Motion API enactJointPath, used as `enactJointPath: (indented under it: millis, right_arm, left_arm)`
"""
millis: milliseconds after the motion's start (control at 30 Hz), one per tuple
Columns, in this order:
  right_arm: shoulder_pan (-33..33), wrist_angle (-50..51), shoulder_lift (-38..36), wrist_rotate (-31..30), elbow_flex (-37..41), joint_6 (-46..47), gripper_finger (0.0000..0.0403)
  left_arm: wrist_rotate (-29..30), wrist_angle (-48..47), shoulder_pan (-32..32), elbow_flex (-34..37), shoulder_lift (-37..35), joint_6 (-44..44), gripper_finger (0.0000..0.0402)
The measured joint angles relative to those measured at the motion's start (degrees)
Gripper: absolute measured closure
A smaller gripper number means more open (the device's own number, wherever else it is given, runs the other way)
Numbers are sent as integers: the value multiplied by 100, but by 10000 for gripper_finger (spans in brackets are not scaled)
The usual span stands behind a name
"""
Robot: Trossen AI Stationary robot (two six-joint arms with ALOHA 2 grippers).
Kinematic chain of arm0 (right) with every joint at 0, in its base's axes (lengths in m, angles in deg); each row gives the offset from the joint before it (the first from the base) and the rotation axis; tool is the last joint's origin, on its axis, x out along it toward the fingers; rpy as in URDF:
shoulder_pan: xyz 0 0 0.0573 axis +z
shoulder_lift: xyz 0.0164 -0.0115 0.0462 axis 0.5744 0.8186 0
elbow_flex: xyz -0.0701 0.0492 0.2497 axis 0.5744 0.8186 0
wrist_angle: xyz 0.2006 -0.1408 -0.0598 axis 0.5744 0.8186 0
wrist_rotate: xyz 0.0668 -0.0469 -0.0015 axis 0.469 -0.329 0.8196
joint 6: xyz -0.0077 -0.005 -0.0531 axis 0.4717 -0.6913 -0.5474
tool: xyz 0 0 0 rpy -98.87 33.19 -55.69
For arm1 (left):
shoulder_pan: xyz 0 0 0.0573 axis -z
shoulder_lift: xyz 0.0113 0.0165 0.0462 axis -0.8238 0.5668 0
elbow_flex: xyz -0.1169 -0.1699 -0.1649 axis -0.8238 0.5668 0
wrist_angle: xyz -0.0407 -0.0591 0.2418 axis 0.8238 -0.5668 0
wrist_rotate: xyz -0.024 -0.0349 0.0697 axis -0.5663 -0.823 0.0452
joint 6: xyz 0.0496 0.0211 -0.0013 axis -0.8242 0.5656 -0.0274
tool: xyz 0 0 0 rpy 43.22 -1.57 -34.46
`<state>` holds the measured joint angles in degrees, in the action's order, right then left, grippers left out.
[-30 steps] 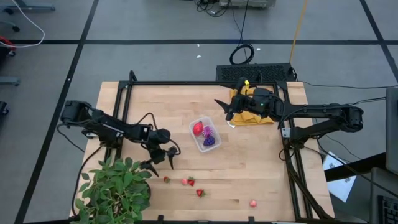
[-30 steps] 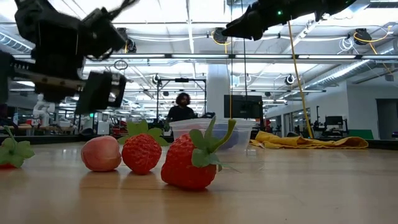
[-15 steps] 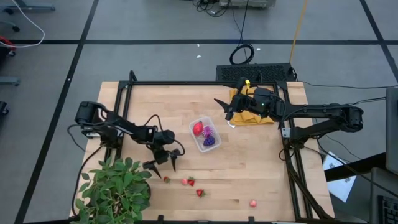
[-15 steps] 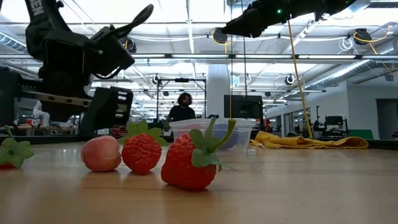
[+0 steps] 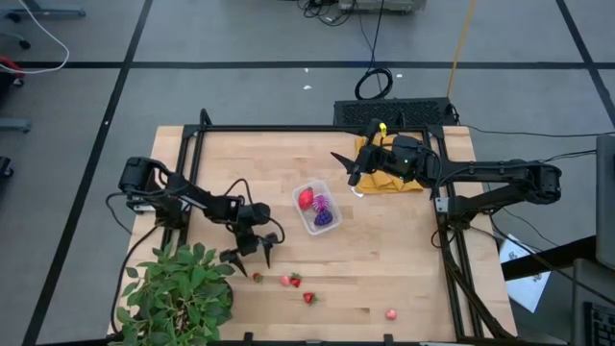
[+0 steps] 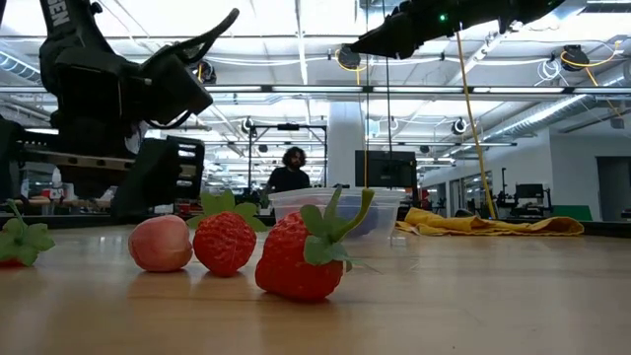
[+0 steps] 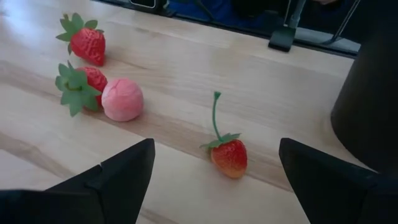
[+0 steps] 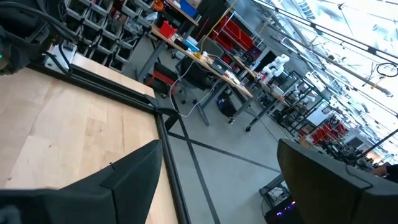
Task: Pick and placing Produce into tupperware
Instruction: Put the top left red strawberry into the transparent container
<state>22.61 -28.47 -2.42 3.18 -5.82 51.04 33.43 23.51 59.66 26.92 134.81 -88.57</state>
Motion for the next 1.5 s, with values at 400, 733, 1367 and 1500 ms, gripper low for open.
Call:
enactJointPath:
  millis: [400,733,1367,1500]
  right_arm:
    - [0,-2,0,2,-2,126,96]
    - [1,-20,0,2,-2,127,96]
    - [0,-20,0,2,0,243,96]
    - [0,-20,0,2,-2,251,96]
  left_arm:
    - [-6,341,139,-2,261,-11,50]
    - [-96,992,-22,-4,862,13,50]
    - [-79,1121,93,-2,876,400,50]
    - [-51,1245,200,-3,876,395,50]
